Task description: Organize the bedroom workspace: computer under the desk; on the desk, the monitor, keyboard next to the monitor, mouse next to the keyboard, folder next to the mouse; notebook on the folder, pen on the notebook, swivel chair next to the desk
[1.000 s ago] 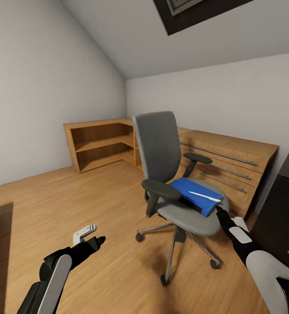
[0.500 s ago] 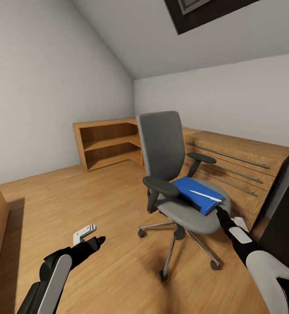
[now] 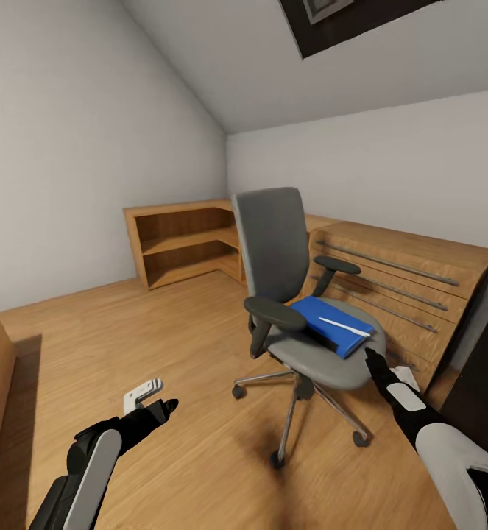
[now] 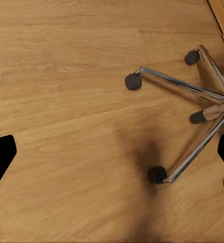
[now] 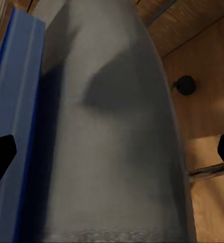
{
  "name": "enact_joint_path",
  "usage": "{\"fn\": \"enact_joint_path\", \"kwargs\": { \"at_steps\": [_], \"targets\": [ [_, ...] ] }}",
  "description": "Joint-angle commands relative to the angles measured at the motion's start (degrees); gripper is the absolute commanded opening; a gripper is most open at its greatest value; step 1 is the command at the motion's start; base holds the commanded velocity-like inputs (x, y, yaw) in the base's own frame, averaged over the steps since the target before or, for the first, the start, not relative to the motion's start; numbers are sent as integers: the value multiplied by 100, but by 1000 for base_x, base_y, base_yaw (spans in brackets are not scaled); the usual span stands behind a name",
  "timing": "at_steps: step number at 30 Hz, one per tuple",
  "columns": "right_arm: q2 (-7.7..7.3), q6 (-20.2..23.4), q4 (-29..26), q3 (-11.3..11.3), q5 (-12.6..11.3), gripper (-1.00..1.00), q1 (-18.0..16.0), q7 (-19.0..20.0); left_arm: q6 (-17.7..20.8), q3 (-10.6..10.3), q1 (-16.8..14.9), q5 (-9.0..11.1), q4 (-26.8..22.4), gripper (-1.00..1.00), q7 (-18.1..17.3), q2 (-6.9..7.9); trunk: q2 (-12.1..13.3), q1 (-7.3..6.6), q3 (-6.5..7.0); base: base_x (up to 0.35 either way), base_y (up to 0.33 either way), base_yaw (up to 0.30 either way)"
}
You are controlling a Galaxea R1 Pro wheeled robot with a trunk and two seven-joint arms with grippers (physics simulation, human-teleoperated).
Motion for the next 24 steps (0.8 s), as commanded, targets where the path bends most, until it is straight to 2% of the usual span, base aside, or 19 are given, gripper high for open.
{"fn": "enact_joint_path", "kwargs": {
  "at_steps": [1,12,22,24],
  "targets": [
    [0,-17,9,-1,-61,100,-5,33,21,8,-4,61,-5,100,47,-6,-3,-4,-6,-278,0,0],
    [1,-17,17,2,-61,100,-5,31,21,-10,-4,63,48,100,49,-11,-3,-4,-6,-298,0,0],
    [8,-21,18,2,-61,100,-5,27,13,-18,-4,50,121,100,64,-21,-3,-4,-6,-33,0,0],
    [8,-20,18,2,-61,100,-5,26,12,-18,-4,46,122,100,73,-26,0,-9,39,-1,0,0]
  ]
}}
